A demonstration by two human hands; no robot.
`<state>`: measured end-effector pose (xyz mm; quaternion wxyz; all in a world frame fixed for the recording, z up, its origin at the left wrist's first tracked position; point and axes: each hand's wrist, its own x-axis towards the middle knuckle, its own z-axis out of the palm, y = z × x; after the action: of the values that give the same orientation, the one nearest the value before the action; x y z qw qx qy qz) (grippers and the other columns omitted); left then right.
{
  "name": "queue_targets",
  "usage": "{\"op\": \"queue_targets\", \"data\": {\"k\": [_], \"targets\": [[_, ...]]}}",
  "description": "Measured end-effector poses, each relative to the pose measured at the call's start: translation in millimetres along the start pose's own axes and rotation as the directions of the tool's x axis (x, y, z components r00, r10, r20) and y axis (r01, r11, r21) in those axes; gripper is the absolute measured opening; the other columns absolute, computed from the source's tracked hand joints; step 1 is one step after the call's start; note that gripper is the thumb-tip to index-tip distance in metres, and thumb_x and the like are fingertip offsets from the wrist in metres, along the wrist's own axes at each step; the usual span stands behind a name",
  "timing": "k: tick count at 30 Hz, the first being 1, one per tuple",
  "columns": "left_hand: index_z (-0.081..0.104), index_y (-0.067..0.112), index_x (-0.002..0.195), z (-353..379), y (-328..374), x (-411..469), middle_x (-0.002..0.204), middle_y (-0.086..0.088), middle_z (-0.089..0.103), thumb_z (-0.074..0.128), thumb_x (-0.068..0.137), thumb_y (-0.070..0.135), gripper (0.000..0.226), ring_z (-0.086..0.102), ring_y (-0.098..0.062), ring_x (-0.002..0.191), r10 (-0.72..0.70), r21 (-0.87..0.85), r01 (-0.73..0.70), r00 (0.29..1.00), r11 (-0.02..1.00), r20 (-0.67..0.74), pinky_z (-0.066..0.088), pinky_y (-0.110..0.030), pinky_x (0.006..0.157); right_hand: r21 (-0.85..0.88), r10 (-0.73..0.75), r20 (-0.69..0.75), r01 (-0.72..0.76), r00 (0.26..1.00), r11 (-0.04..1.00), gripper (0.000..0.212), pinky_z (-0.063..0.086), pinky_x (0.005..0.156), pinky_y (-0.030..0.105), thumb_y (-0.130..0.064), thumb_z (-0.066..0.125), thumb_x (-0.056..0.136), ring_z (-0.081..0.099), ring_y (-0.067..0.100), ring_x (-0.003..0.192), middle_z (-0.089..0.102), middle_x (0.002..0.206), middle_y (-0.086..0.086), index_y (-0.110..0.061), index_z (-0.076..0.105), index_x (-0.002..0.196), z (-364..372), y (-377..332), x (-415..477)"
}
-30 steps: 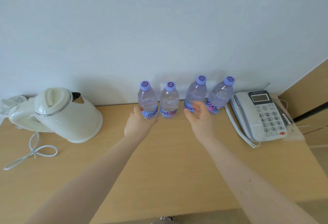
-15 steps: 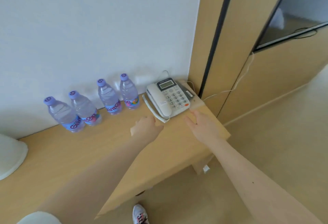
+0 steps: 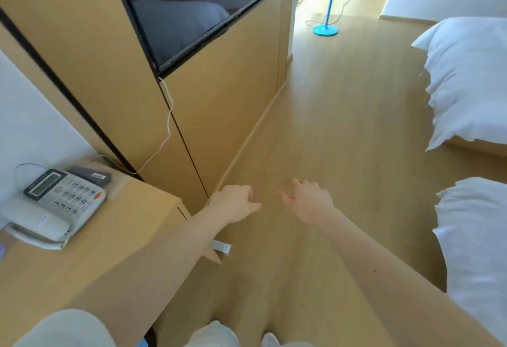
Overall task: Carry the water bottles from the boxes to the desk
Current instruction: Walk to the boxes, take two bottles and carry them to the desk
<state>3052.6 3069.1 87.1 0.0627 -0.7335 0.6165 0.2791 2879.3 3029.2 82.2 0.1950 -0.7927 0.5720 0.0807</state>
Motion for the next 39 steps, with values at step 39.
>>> {"op": "queue_targets", "data": {"k": [39], "targets": [[0.057,0.021,0.115,-104.2,147.2,365.1,0.119,0.001,0.060,0.047,0.096,0.050,0.036,0.058,-0.020,0.102,0.399,0.186,-0.454,0.877,0.871,0.268,0.048,-0.031,0.080,0.061,0.497,0.146,-0.509,0.855,0.858,0.054,0.043,0.087,0.040,-0.053,0.036,0.099,0.053,0.029,0.116,0.058,0.125,0.009,-0.014,0.046,0.135,-78.9,153.1,256.4]]}}
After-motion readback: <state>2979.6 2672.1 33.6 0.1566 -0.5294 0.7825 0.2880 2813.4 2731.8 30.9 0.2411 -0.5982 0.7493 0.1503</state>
